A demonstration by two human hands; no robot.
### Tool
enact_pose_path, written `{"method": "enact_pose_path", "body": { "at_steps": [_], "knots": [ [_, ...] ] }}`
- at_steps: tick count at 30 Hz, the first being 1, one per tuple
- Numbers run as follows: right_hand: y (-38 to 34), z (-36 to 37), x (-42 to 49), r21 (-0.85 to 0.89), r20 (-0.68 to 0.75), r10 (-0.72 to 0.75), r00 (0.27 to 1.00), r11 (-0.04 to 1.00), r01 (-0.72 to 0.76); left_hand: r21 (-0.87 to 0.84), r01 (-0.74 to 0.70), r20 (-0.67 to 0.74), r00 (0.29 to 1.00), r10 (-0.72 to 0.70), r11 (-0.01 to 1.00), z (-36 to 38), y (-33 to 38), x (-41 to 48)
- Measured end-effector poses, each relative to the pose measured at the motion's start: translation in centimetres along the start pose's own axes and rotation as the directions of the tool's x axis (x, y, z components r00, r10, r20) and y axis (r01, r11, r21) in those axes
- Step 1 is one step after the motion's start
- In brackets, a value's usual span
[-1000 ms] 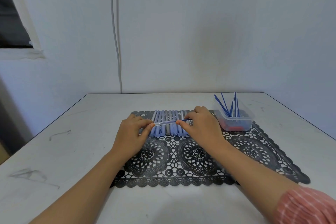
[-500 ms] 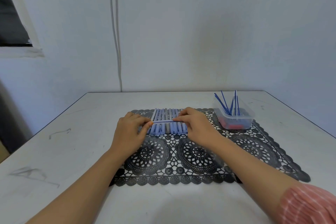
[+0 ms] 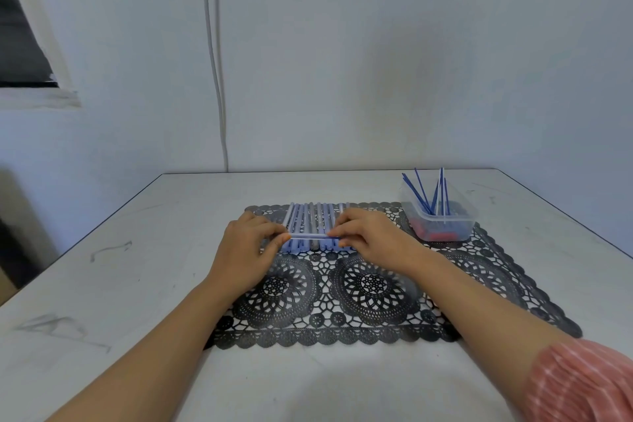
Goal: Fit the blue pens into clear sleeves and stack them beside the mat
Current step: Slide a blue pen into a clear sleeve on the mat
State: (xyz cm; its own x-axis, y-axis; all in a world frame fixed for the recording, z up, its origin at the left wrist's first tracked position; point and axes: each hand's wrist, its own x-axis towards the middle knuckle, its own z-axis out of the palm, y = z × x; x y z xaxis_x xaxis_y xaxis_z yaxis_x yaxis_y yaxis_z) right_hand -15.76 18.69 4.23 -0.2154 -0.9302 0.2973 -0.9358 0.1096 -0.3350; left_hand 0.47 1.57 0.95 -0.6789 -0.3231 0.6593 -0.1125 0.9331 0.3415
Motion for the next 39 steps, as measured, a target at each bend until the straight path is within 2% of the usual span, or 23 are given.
{"method": "enact_pose_path", "body": {
  "at_steps": [6, 11, 19, 27, 30, 35, 37, 39],
  "knots": [
    [-0.2, 0.0, 0.0, 0.062, -0.095, 0.013, 0.995, 0.998, -0.007, -0.022, -0.012, 0.010, 1.000, 0.013, 1.000, -0.1, 0.3, 0.0],
    [0.0, 0.2, -0.1, 0.106, -0.122, 0.003, 0.993, 0.994, 0.010, -0.051, -0.043, 0.054, 0.998, 0.045, 0.998, -0.3, 0.7, -0.1],
    [-0.1, 0.1, -0.4, 0.192, -0.186, 0.015, 0.982, 0.981, 0.022, -0.163, 0.006, 0.086, 0.996, 0.008, 0.987, -0.5, 0.8, -0.3],
    [0.2, 0.4, -0.3, 0.100, -0.188, -0.032, 0.982, 0.994, 0.051, -0.121, -0.009, 0.069, 0.997, 0.017, 0.993, -0.3, 0.7, -0.2],
    [-0.1, 0.1, -0.5, 0.152, -0.181, 0.021, 0.983, 0.988, 0.007, -0.122, -0.009, 0.073, 0.997, 0.018, 0.993, -0.2, 0.9, -0.2],
    [-0.4, -0.8, -0.6, 0.344, -0.282, 0.156, 0.947, 0.937, -0.052, -0.111, -0.014, 0.066, 0.998, 0.021, 0.994, -0.2, 1.0, -0.1],
    [-0.3, -1.2, -0.4, 0.392, -0.342, 0.253, 0.905, 0.914, -0.107, -0.095, -0.016, 0.056, 0.998, 0.021, 0.995, -0.3, 1.0, -0.2],
    [0.1, -1.7, -0.2, 0.421, -0.438, 0.338, 0.833, 0.896, -0.142, -0.084, -0.016, 0.044, 0.999, 0.020, 0.996, -0.3, 0.9, -0.1]
  ]
}}
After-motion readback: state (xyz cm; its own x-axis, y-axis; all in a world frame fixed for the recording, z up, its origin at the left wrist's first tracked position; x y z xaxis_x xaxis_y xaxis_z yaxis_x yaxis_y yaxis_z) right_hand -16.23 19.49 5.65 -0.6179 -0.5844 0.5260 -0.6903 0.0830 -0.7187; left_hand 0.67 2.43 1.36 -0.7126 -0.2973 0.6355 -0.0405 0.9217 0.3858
